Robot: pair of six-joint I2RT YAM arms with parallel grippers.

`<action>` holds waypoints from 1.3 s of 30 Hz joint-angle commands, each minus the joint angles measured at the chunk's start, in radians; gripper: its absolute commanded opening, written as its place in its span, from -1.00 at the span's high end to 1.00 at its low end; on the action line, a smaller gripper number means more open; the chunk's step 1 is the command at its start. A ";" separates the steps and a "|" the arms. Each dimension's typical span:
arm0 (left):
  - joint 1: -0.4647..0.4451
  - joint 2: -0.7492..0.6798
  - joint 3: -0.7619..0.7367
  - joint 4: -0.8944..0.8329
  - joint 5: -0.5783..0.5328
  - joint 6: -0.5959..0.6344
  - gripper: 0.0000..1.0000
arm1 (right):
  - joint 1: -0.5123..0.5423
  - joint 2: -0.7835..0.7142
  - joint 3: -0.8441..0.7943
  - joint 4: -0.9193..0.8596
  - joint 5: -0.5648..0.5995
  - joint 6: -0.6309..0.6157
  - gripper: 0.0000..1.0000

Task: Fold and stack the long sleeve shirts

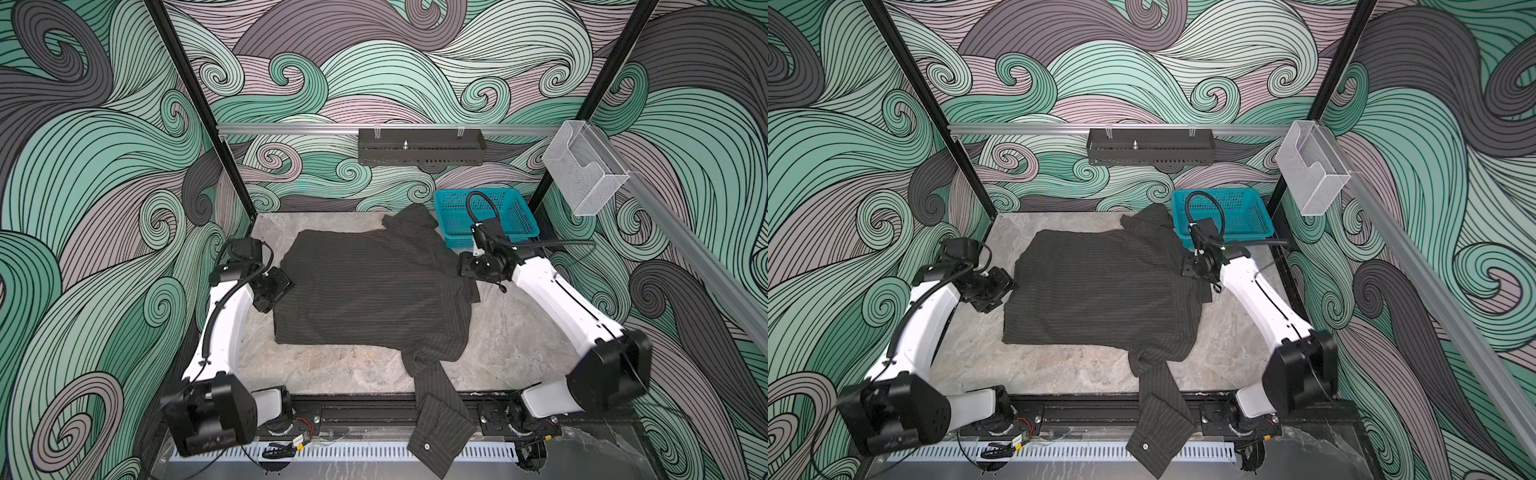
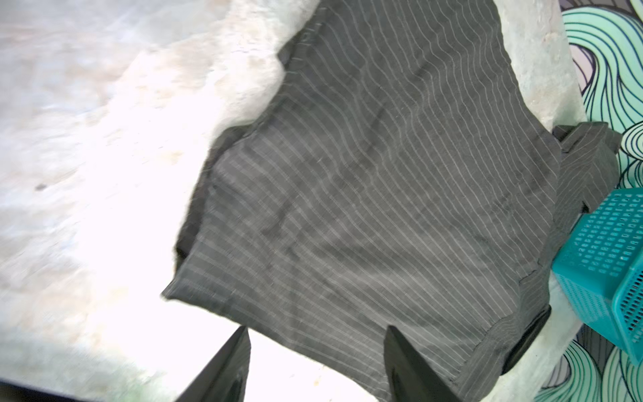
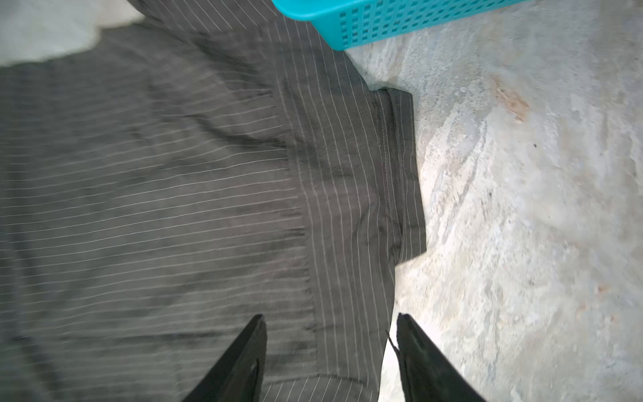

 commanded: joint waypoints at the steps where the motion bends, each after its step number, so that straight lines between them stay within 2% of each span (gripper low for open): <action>1: 0.007 -0.060 -0.113 -0.112 -0.079 -0.083 -0.26 | 0.042 -0.088 -0.122 -0.071 -0.022 0.101 -0.23; 5: 0.007 -0.142 -0.276 -0.017 -0.016 -0.193 -0.23 | 0.098 -0.219 -0.259 -0.052 -0.076 0.179 -0.23; 9: 0.007 -0.161 -0.408 0.098 0.030 -0.308 -0.17 | 0.138 -0.297 -0.349 -0.041 -0.111 0.222 -0.23; 13: 0.007 -0.140 -0.484 0.180 0.030 -0.427 -0.05 | 0.143 -0.339 -0.394 -0.046 -0.128 0.218 -0.24; 18: 0.007 -0.165 -0.546 0.245 0.004 -0.543 -0.05 | 0.143 -0.343 -0.397 -0.046 -0.150 0.179 -0.25; 25: 0.010 -0.177 -0.565 0.246 -0.173 -0.571 -0.06 | 0.142 -0.331 -0.407 -0.044 -0.161 0.150 -0.26; 30: 0.023 -0.166 -0.554 0.256 -0.241 -0.541 -0.01 | 0.143 -0.329 -0.416 -0.045 -0.178 0.138 -0.25; 34: 0.032 -0.113 -0.556 0.305 -0.223 -0.513 0.32 | 0.141 -0.345 -0.425 -0.053 -0.196 0.141 -0.26; 39: 0.039 -0.045 -0.558 0.338 -0.097 -0.478 0.67 | 0.143 -0.373 -0.432 -0.081 -0.200 0.160 -0.25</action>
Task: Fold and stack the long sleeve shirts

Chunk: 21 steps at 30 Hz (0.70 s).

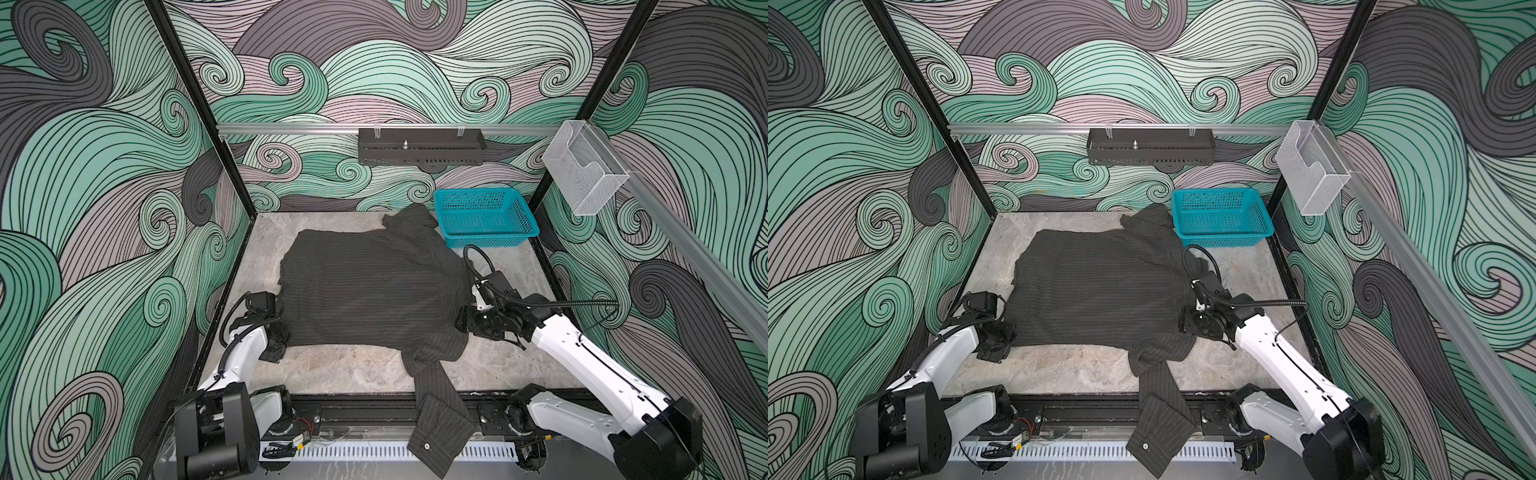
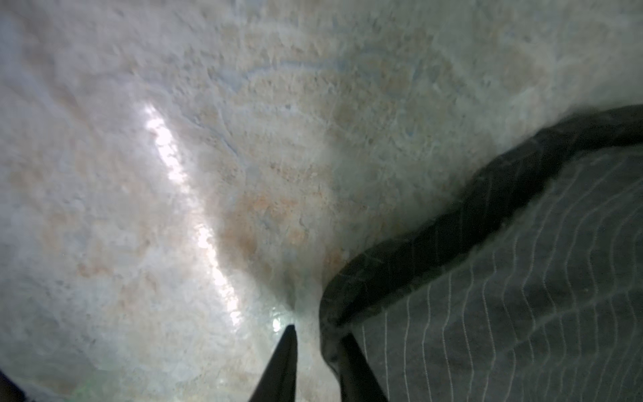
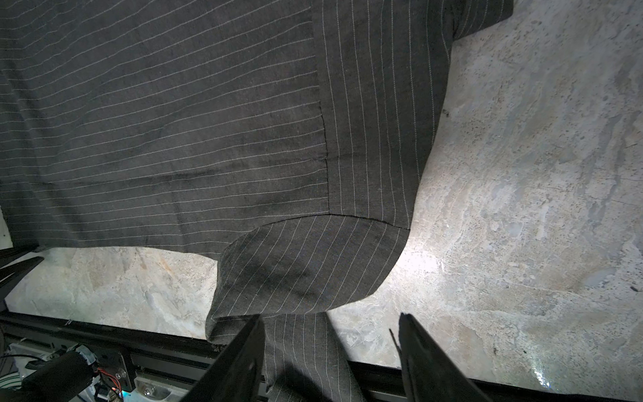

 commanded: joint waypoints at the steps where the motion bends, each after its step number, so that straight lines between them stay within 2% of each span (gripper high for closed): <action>1: 0.013 0.025 0.009 0.015 0.090 0.037 0.78 | 0.005 -0.035 -0.012 -0.045 -0.009 0.013 -0.25; 3: 0.017 0.011 0.004 -0.003 0.113 0.047 1.00 | 0.004 -0.052 -0.013 -0.059 -0.008 0.021 -0.26; 6: 0.039 -0.073 -0.013 -0.051 0.104 0.063 1.00 | 0.005 -0.081 -0.011 -0.084 -0.009 0.035 -0.26; 12: 0.064 -0.267 -0.016 -0.110 0.018 0.085 1.00 | 0.007 -0.124 -0.038 -0.096 -0.073 0.074 -0.25; 21: 0.075 -0.228 -0.004 -0.117 0.072 0.124 1.00 | 0.074 -0.162 -0.130 -0.048 -0.163 0.243 -0.27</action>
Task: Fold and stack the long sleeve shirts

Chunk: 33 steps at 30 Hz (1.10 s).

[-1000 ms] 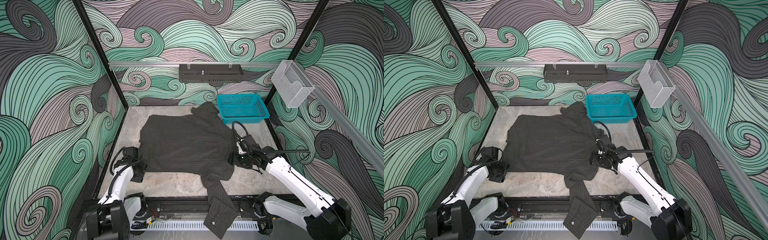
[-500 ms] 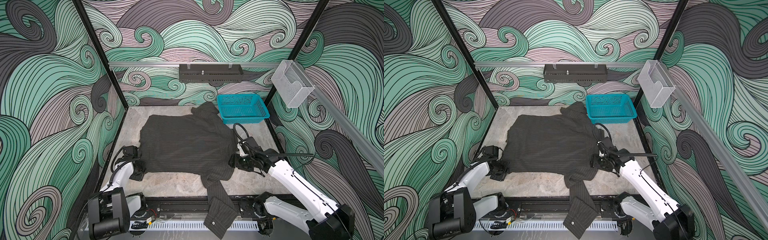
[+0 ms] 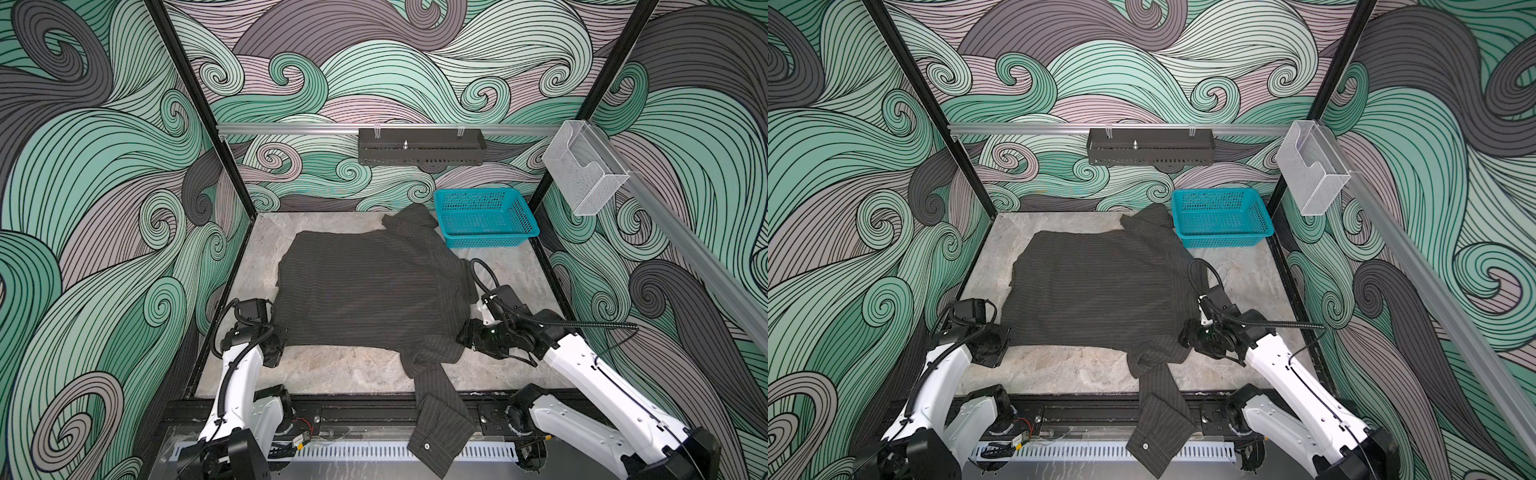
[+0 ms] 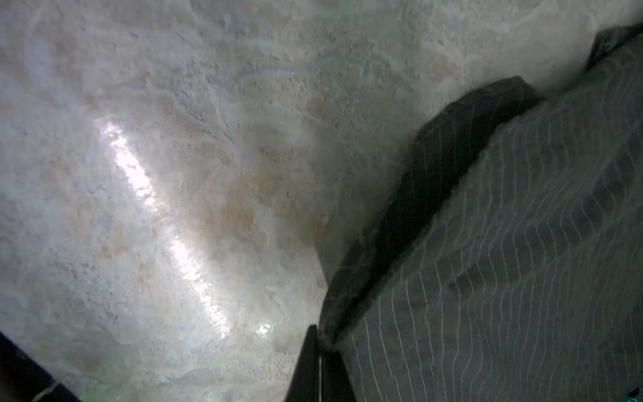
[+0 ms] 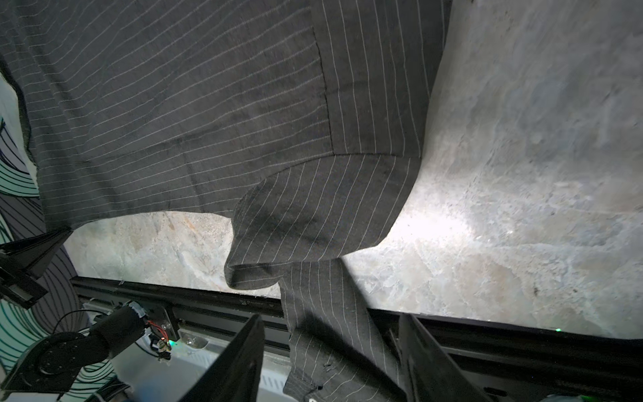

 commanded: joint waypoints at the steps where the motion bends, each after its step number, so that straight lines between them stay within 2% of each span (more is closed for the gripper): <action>1: 0.008 0.009 0.016 -0.029 0.020 0.023 1.00 | 0.053 -0.012 -0.046 0.031 -0.045 0.120 -0.27; 5: 0.010 0.007 0.023 -0.028 0.026 0.039 1.00 | 0.154 -0.016 -0.137 0.133 -0.062 0.249 -0.32; 9: 0.013 0.007 0.033 -0.030 0.028 0.054 1.00 | 0.291 -0.002 -0.197 0.204 -0.006 0.318 -0.33; 13: 0.017 0.020 0.038 -0.023 0.043 0.064 1.00 | 0.433 0.059 -0.217 0.227 0.071 0.329 -0.36; 16: 0.020 0.030 0.041 -0.020 0.055 0.069 1.00 | 0.519 0.142 -0.221 0.242 0.128 0.333 -0.49; 19: 0.022 0.031 0.042 -0.018 0.064 0.072 1.00 | 0.565 0.246 -0.224 0.252 0.168 0.321 -0.56; 22: 0.024 0.029 0.050 -0.022 0.066 0.079 1.00 | 0.608 0.309 -0.209 0.246 0.199 0.311 -0.51; 24: 0.028 0.030 0.059 -0.030 0.066 0.088 1.00 | 0.650 0.320 -0.193 0.248 0.209 0.305 -0.35; 25: 0.029 0.029 0.064 -0.035 0.068 0.092 1.00 | 0.669 0.319 -0.177 0.242 0.212 0.294 -0.06; 27: 0.032 0.027 0.071 -0.043 0.072 0.099 1.00 | 0.700 0.295 -0.141 0.199 0.223 0.271 0.72; 28: 0.034 0.025 0.076 -0.045 0.075 0.103 1.00 | 0.709 0.273 -0.111 0.150 0.235 0.253 0.94; 29: 0.036 0.023 0.082 -0.049 0.077 0.108 1.00 | 0.714 0.246 -0.083 0.103 0.251 0.237 1.00; 33: 0.038 0.028 0.116 -0.069 0.082 0.134 1.00 | 0.716 0.089 0.069 -0.134 0.341 0.203 1.00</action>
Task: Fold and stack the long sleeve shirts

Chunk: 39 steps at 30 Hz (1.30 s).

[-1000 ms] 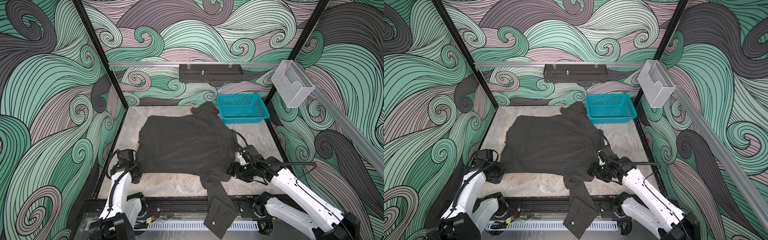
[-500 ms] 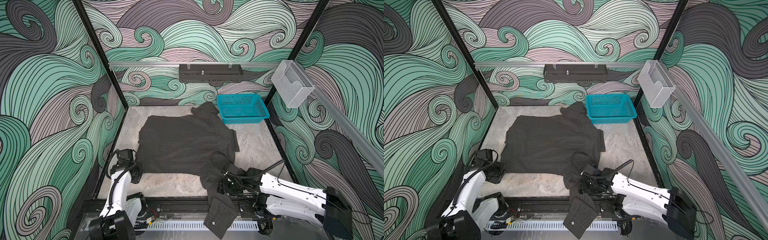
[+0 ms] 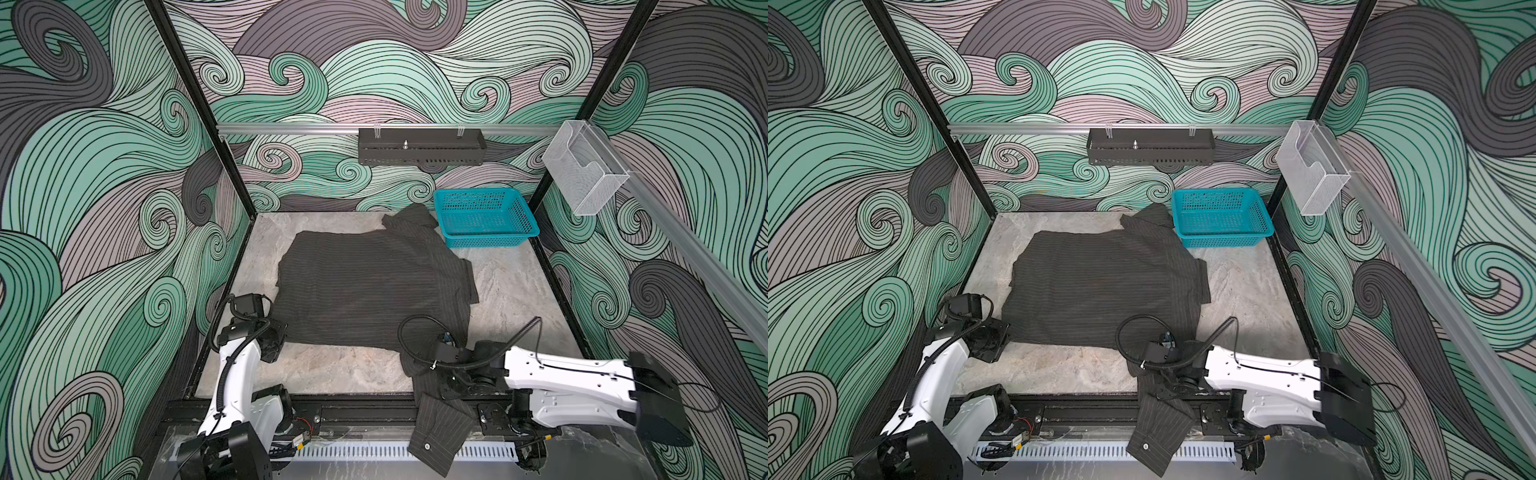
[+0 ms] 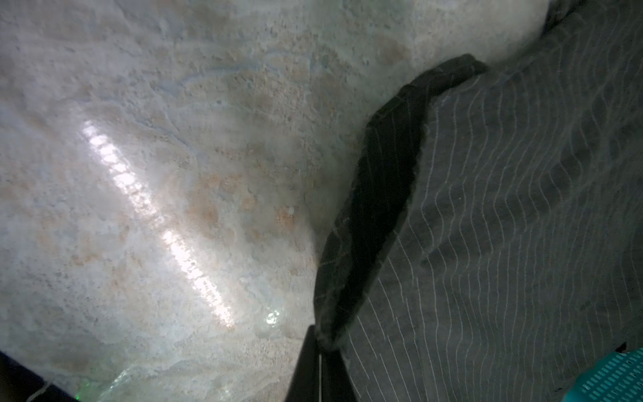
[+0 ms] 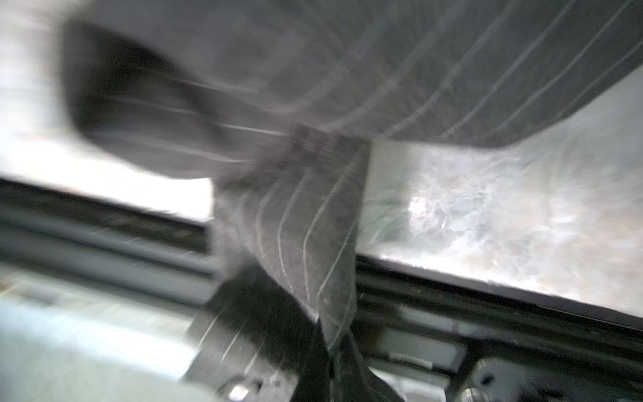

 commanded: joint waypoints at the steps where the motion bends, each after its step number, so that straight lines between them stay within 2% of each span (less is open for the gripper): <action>1: 0.012 0.002 0.061 -0.052 0.014 0.043 1.00 | 0.000 -0.116 0.133 -0.245 0.124 -0.049 1.00; 6: 0.012 0.026 0.109 -0.066 0.050 0.089 1.00 | -0.063 -0.095 0.347 -0.387 0.167 -0.163 1.00; 25: 0.017 0.217 0.285 -0.048 0.121 0.123 1.00 | -0.504 0.192 0.859 -0.377 0.055 -0.589 1.00; 34: 0.028 0.352 0.370 -0.024 0.155 0.145 1.00 | -0.640 0.363 1.113 -0.377 0.021 -0.727 1.00; 39: 0.031 0.446 0.441 -0.011 0.165 0.160 1.00 | -0.671 0.491 1.250 -0.378 -0.008 -0.854 1.00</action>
